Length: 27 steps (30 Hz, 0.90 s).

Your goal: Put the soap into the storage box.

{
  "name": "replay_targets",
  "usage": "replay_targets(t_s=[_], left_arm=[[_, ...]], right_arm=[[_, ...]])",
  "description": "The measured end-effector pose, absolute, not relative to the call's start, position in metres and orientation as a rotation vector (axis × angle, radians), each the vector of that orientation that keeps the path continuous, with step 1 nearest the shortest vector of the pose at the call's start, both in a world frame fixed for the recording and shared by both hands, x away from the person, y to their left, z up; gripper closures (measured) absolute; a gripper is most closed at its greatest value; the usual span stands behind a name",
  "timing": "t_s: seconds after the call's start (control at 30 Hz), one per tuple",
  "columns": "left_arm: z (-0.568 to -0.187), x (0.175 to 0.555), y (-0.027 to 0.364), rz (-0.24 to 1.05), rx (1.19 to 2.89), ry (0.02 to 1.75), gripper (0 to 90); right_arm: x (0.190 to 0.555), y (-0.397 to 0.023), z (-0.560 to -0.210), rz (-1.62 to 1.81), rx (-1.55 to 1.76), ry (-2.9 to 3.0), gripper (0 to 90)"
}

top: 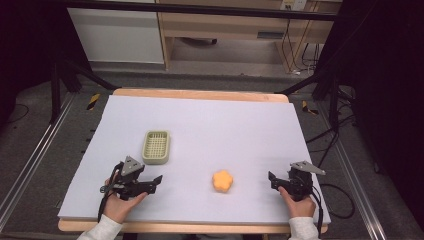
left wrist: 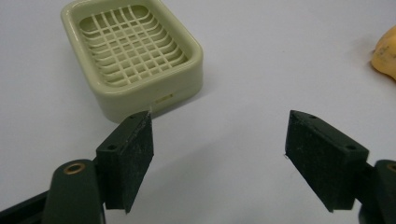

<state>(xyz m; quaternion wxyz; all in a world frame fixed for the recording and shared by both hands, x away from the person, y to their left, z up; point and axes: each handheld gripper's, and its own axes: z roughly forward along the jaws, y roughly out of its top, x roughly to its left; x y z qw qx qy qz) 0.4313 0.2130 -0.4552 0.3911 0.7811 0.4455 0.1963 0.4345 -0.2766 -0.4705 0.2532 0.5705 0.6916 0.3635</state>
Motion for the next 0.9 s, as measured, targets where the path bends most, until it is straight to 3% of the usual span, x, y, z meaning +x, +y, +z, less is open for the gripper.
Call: replay_targets(t_s=[0.9], left_arm=[[-0.437,0.437,0.171,0.482,1.981,1.040,22.7]], right_arm=[[0.436,-0.278,-0.471,1.001,1.563,1.853,12.0]])
